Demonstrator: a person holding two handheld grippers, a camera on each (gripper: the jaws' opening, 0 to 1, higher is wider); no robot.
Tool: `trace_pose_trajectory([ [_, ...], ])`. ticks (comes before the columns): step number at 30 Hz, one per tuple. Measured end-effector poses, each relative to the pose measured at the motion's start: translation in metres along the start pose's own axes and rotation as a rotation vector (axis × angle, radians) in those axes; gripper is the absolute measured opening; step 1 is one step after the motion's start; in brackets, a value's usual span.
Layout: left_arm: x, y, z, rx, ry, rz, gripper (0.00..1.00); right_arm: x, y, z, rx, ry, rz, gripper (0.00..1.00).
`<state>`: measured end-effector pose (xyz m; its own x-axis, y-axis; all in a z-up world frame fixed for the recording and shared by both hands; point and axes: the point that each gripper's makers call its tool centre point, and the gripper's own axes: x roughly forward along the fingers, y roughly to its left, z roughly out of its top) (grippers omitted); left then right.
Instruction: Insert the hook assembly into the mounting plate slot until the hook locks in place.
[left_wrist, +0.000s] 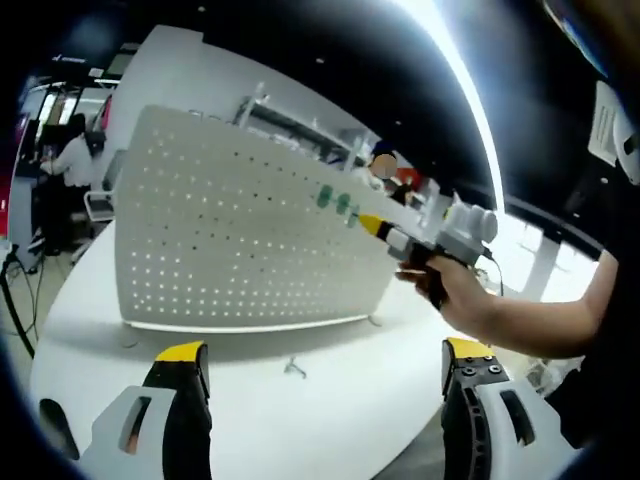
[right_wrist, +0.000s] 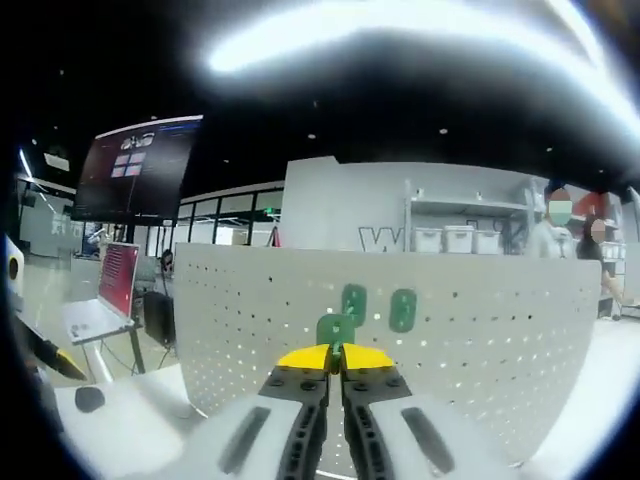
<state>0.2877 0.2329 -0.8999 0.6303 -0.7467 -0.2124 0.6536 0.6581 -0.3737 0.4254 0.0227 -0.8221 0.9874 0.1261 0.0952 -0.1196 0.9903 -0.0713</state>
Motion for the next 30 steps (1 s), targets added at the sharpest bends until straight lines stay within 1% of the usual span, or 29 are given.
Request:
trace_pose_trajectory([
  [3,0.001,-0.001,-0.001,-0.004,0.003,-0.002,0.97,0.003,-0.013,-0.002,-0.001,0.002,-0.024,0.0],
  [4,0.002,-0.002,-0.001,-0.004,0.004,-0.004,0.97,0.003,-0.019,-0.001,-0.003,-0.002,-0.042,0.0],
  [8,0.006,-0.005,0.0,-0.007,0.004,-0.012,0.97,0.005,-0.033,-0.003,0.002,-0.003,-0.078,0.0],
  [10,0.009,-0.007,0.0,-0.011,0.013,-0.025,0.96,0.006,-0.04,-0.006,0.016,0.003,-0.096,0.0],
  [12,0.011,-0.009,0.0,0.0,0.021,-0.031,0.96,0.007,-0.046,-0.007,0.011,0.002,-0.11,0.0],
  [14,0.012,-0.009,0.004,0.003,0.014,-0.035,0.96,0.007,-0.053,-0.005,0.028,-0.015,-0.128,0.0],
  [17,0.013,-0.01,0.006,-0.001,0.006,-0.038,0.96,0.01,-0.059,-0.002,0.014,-0.019,-0.138,0.0],
  [21,0.013,-0.007,0.0,-0.003,0.029,-0.027,0.97,0.018,-0.069,0.001,-0.004,-0.028,-0.157,0.0],
  [30,0.009,0.001,-0.006,-0.029,0.038,-0.008,0.97,0.034,-0.086,0.008,-0.024,-0.048,-0.192,0.0],
])
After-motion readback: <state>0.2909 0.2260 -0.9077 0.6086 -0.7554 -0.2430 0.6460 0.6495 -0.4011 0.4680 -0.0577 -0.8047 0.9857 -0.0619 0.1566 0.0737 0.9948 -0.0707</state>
